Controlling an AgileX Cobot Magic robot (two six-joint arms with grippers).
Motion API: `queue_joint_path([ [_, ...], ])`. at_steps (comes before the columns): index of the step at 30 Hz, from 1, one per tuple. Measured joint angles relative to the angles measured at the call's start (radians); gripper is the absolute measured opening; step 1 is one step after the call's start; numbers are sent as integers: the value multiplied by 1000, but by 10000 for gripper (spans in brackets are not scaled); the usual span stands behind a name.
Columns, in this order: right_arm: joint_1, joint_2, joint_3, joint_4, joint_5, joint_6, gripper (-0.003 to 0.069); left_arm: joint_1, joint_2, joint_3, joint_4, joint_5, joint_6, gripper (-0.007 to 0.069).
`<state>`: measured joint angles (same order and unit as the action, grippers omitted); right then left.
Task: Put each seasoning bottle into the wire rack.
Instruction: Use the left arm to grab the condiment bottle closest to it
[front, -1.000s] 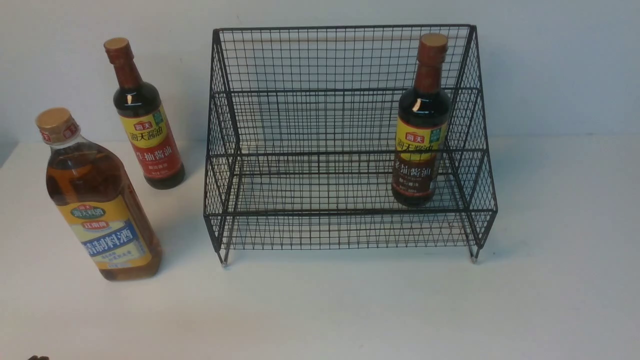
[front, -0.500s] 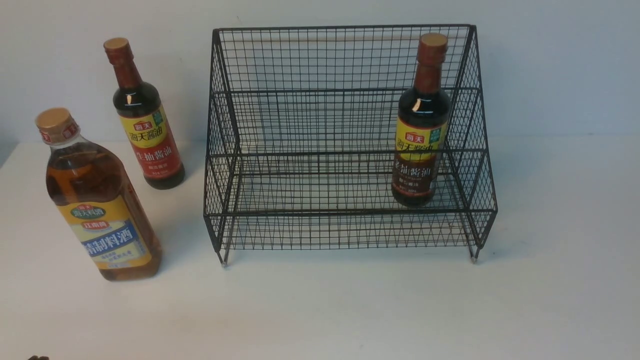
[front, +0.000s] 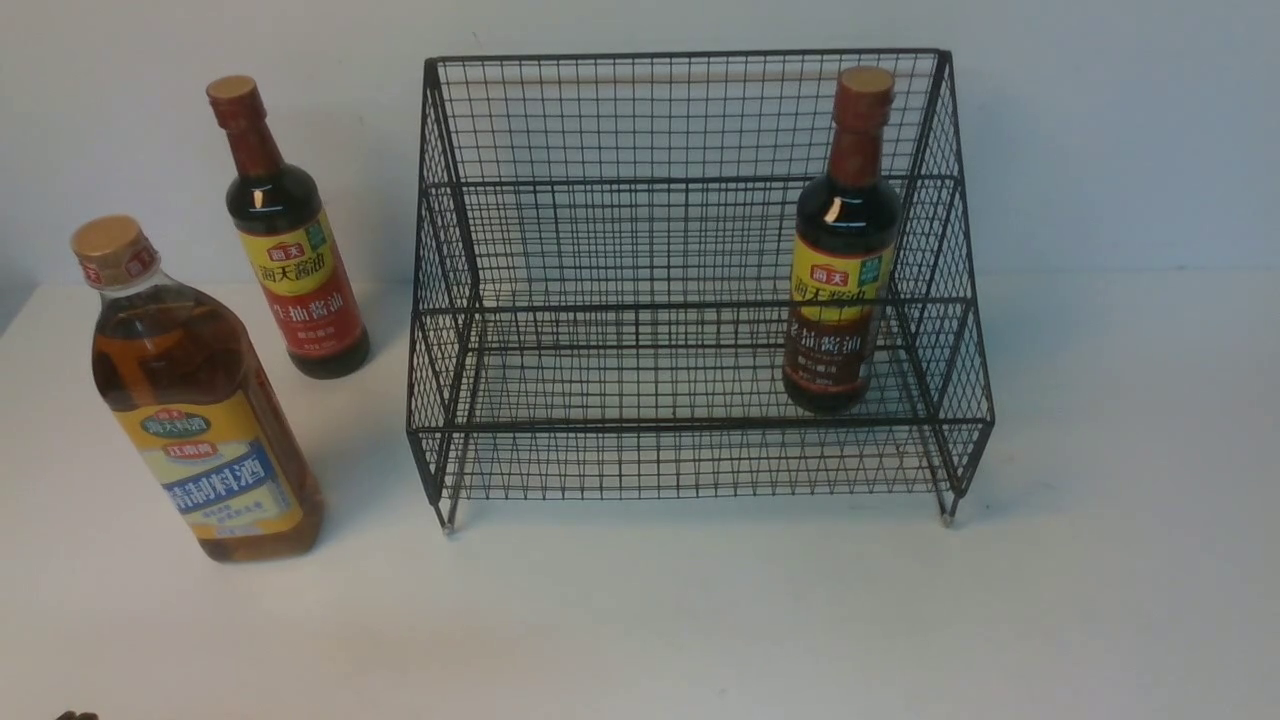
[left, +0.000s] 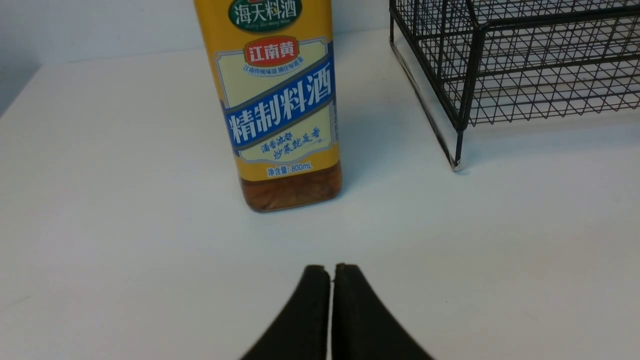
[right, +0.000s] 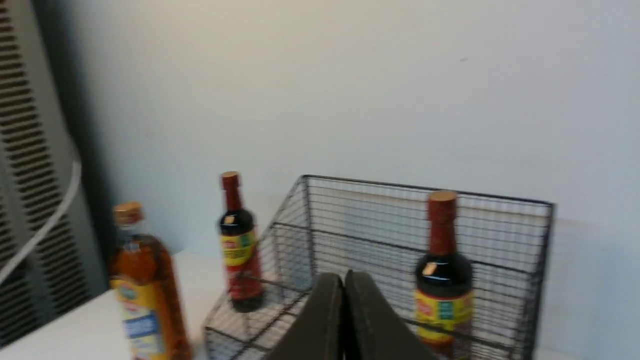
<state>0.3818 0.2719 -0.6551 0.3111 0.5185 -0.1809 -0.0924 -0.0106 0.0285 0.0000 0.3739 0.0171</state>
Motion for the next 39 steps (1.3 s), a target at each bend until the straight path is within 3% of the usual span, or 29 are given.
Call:
queue_joint_path([
  [7, -203, -66, 186, -22, -118, -73, -15, 0, 0, 0, 0, 0, 0, -5],
  [12, -366, -114, 410, -126, -153, -110, -15, 0, 0, 0, 0, 0, 0, -5],
  [16, -434, -172, 590, -179, -153, -105, -15, 0, 0, 0, 0, 0, 0, -5],
  [19, -442, -242, 673, -178, -123, -94, -15, 0, 0, 0, 0, 0, 0, -5],
  [39, -445, -283, 674, -150, -122, 11, -15, 0, 0, 0, 0, 0, 0, -5],
])
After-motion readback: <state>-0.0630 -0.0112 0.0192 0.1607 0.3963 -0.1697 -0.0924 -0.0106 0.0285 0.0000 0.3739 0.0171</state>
